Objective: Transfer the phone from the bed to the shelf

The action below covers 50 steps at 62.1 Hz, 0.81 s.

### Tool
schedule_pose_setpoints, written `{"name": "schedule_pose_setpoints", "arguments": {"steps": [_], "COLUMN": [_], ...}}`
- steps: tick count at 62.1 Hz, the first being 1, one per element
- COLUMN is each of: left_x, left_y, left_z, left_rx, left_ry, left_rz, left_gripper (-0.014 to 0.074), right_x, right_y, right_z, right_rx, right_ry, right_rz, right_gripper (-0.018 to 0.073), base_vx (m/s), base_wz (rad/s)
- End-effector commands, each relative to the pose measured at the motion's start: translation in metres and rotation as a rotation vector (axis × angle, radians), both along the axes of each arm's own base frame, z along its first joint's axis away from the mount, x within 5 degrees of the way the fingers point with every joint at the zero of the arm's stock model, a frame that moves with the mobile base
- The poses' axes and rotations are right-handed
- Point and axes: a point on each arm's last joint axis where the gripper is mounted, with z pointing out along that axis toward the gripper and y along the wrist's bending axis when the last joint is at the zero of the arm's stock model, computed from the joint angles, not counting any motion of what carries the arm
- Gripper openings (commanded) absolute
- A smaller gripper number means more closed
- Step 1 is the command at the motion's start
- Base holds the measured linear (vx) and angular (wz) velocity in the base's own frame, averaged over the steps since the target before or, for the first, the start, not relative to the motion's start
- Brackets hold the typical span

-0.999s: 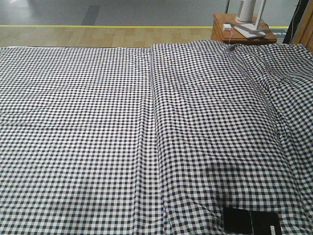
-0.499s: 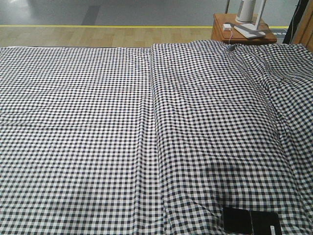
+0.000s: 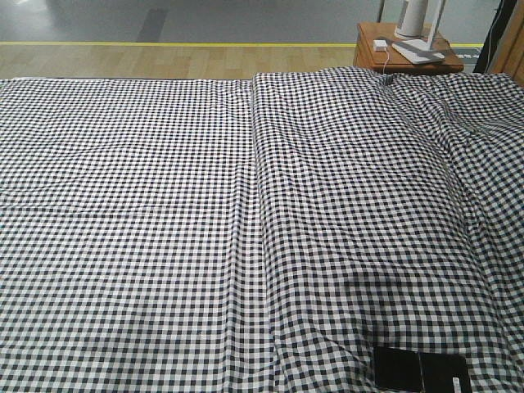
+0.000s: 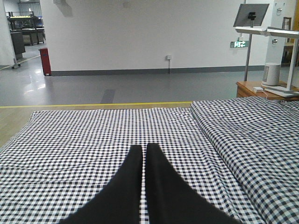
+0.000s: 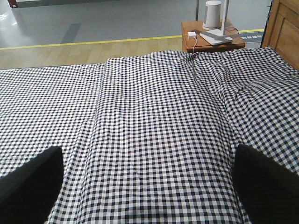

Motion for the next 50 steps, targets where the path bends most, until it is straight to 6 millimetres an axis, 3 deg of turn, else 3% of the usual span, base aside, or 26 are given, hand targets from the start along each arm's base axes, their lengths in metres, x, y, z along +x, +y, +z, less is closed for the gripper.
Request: {"name": "schedule_pose_setpoints", "arguments": {"steps": [1,14,24,37,50], "left_x": [-0.002,-0.002,-0.002,-0.002,-0.002], "left_y": [0.0,0.0,0.0,0.0,0.0], "left_z": [0.016,0.016,0.016,0.016,0.016], "left_rx": [-0.016,-0.016,-0.016,-0.016,-0.016], "left_ry": [-0.108,-0.108,-0.108,-0.108,-0.108], "left_rz": [0.001,0.001,0.001,0.001,0.001], "left_gripper": [0.0001,0.0001,0.0001,0.0001,0.0001], "right_x": [0.005,0.018,0.041,0.073,0.104], "right_y": [-0.001,-0.014,-0.033,-0.077,-0.124], "right_z": [0.015,0.035,0.043,0.027,-0.01], "right_rx": [0.016,0.026,0.038,0.035,-0.016], "right_ry": [-0.049,0.043,0.117,0.253,0.385], "right_rz": [-0.012,-0.114,-0.208,-0.358,-0.415], "right_gripper": [0.0697,0.0686,0.0676,0.0661,0.0654], "base_vx": [0.0,0.0,0.0,0.0,0.0], "base_wz": [0.0,0.0,0.0,0.0,0.0]}}
